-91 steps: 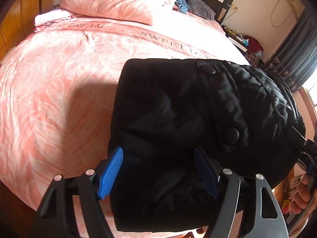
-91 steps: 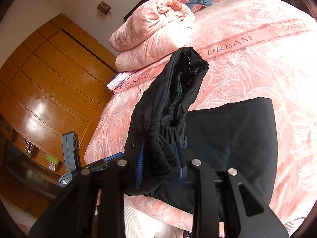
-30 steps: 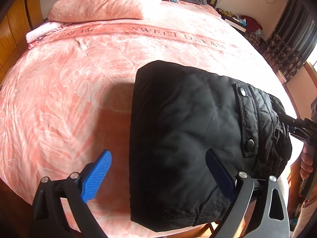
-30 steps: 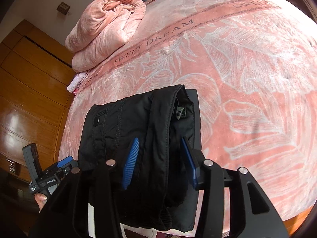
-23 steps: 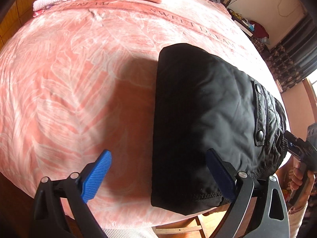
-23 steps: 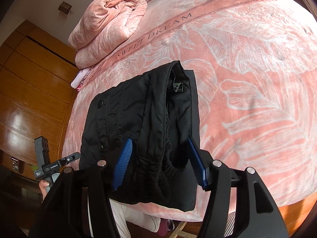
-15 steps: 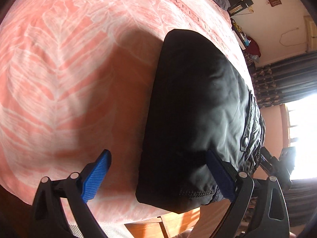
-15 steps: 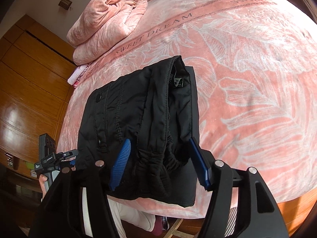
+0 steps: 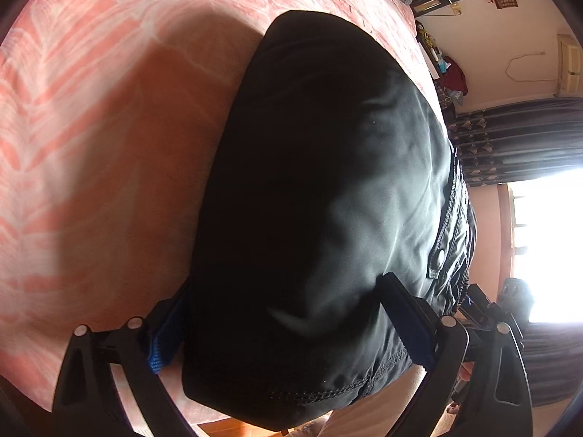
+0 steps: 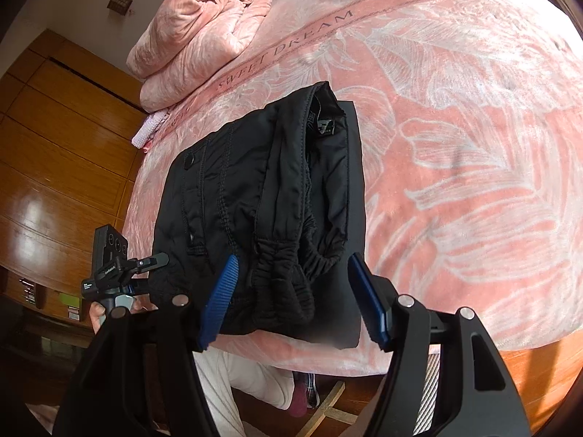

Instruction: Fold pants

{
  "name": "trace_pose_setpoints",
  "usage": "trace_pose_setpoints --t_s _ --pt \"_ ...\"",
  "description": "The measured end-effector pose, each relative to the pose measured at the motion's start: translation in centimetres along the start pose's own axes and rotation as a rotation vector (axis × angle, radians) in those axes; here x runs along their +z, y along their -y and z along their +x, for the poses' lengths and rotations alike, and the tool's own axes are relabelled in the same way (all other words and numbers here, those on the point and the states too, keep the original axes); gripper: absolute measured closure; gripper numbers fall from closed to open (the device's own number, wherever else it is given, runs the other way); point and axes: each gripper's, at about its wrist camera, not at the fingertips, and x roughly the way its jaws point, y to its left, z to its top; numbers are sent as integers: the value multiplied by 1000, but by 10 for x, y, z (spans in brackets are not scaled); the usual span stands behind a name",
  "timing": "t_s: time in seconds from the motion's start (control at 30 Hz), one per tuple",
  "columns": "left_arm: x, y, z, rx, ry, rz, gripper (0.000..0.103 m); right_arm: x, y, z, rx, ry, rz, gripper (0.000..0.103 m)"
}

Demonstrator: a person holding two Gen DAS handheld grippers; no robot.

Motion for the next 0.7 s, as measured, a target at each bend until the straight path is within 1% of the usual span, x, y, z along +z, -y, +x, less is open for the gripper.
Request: trace_pose_setpoints --t_s 0.07,0.1,0.13,0.17,0.23,0.3,0.33,0.37,0.4,0.43,0.47,0.57,0.6,0.63,0.67,0.7 --pt "2 1 3 5 -3 -3 4 -9 -2 5 1 -35 -20 37" --pt "3 2 4 10 -7 1 3 -13 -3 8 1 -44 -32 40" --pt "3 3 5 14 -10 5 3 -17 -4 10 8 -49 -37 56" --pt "4 4 7 16 -14 9 3 -19 -3 12 27 -51 -31 63" --pt "6 6 9 19 -22 12 3 -21 -2 11 38 -32 -13 69" --pt "5 10 7 22 -20 19 6 -21 -5 6 45 -13 -28 71" --pt "4 12 4 28 -16 32 7 -21 -7 0 59 3 -34 73" --pt "3 15 1 35 -9 48 10 -20 -9 -7 84 22 -31 74" --pt "1 19 -3 39 -2 61 13 -19 -9 -14 113 37 -23 79" --pt "0 22 -5 40 3 69 14 -17 -8 -19 132 37 -10 82" --pt "-1 23 -6 43 6 74 14 -16 -5 -21 125 22 -2 82" --pt "1 24 3 96 0 85 11 -19 3 2 16 -73 4 81" --pt "2 23 5 98 -5 78 10 -22 8 11 18 -94 28 80" --pt "3 22 6 95 -8 76 10 -23 12 15 30 -96 47 79" --pt "4 21 5 87 -11 75 9 -23 15 15 44 -88 56 79" --pt "5 20 5 78 -17 73 10 -24 14 12 47 -81 51 76"
